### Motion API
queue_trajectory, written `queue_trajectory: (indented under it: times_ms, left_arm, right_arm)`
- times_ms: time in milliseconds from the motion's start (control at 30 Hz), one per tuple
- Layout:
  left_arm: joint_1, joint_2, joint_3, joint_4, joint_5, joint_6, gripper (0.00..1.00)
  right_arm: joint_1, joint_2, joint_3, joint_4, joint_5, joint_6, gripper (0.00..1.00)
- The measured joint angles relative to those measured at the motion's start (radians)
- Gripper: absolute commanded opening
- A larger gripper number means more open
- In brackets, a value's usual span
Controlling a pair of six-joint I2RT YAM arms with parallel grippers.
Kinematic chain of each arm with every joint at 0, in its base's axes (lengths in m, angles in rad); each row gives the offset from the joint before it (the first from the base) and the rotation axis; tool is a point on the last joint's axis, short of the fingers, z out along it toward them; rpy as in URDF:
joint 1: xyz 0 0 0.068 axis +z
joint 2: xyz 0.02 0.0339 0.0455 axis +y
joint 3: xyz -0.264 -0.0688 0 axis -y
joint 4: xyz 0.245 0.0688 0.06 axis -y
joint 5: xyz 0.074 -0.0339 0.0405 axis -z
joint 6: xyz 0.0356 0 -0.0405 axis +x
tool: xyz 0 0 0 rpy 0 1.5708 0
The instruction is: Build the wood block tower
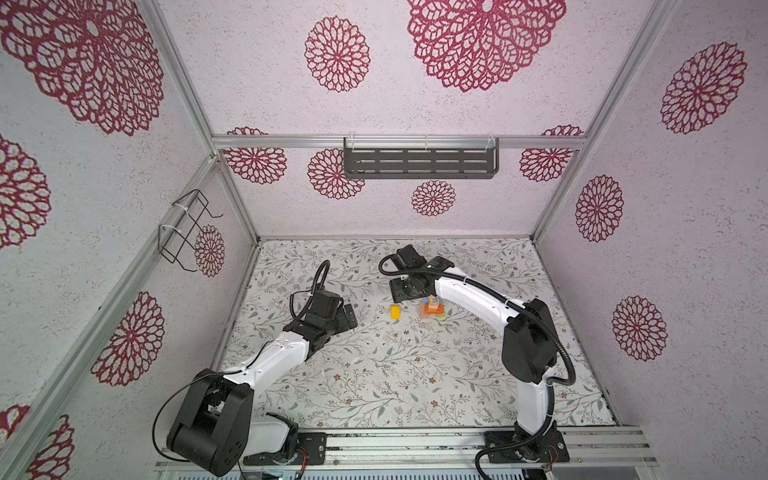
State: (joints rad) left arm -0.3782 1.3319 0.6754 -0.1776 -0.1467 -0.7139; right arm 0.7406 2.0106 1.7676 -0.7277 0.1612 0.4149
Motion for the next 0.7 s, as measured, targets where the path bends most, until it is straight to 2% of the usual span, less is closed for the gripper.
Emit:
queue_trajectory:
  times_ms: [700]
  left_arm:
    - [0.045, -0.010, -0.039, 0.084, 0.030, -0.035, 0.97]
  right_arm:
    - [0.011, 0.197, 0.114, -0.048, -0.012, 0.024, 0.65]
